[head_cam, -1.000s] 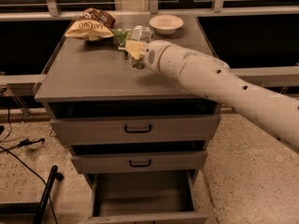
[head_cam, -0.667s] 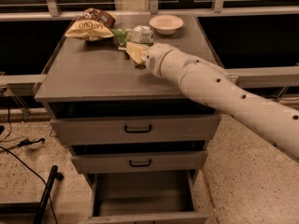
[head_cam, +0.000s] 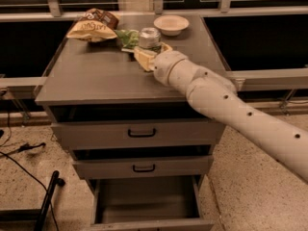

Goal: Pick 7up can from bottom drawer and place on counter

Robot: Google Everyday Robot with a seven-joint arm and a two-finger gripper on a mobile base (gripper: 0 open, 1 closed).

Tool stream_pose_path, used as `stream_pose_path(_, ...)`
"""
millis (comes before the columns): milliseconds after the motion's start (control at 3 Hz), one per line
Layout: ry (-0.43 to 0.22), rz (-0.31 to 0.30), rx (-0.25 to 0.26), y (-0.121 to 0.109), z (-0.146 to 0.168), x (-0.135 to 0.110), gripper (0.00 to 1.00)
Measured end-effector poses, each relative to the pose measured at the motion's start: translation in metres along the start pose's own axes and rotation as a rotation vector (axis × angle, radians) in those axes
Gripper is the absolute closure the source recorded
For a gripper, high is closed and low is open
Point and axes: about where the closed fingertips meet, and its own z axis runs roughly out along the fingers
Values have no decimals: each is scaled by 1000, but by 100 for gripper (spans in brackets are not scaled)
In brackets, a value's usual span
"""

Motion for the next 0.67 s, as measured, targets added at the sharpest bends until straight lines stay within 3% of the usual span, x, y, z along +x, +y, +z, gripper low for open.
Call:
stream_pose_path(333, -44, -80, -6, -7, -2, 9, 100)
stream_pose_path(667, -44, -81, -7, -7, -2, 9, 100)
